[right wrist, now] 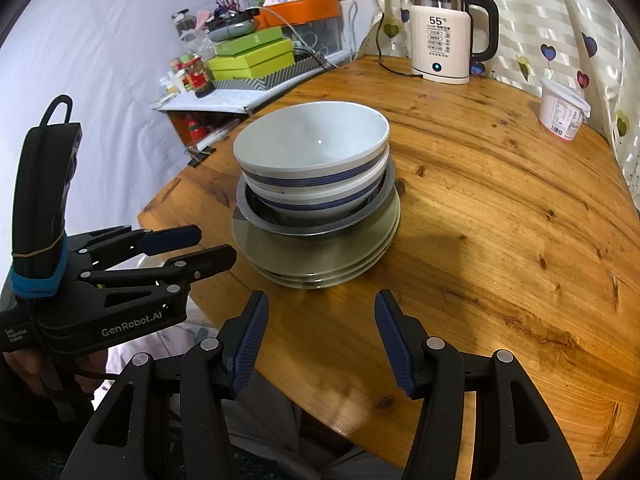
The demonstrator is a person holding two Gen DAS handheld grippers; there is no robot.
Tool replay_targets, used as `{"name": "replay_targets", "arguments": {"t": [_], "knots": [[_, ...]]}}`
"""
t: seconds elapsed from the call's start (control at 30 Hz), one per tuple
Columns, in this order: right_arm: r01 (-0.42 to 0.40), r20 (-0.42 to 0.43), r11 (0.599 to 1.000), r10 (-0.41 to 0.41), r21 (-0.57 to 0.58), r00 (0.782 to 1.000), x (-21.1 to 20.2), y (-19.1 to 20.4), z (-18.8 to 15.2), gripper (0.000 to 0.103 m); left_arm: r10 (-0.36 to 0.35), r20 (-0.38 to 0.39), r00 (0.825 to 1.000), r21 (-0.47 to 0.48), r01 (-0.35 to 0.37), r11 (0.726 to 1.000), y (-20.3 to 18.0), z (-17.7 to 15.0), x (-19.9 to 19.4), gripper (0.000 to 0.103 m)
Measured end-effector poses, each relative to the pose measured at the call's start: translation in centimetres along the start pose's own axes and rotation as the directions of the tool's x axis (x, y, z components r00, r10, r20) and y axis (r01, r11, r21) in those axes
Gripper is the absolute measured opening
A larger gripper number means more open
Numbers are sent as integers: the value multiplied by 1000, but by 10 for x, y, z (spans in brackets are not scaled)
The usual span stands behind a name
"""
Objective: Organize plates and bowls
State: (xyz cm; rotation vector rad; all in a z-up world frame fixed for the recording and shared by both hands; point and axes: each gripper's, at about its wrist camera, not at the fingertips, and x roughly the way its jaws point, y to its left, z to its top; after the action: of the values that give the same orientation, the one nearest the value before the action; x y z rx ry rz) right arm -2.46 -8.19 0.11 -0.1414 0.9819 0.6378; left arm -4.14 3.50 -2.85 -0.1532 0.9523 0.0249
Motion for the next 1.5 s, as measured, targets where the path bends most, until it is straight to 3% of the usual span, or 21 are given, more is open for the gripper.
{"name": "replay_targets", "arguments": {"t": [1.5], "knots": [[-1, -1, 1000, 1, 2, 1000, 0, 0, 0, 56, 17, -21, 1000, 9, -17, 1000, 0, -1, 6, 49]]}}
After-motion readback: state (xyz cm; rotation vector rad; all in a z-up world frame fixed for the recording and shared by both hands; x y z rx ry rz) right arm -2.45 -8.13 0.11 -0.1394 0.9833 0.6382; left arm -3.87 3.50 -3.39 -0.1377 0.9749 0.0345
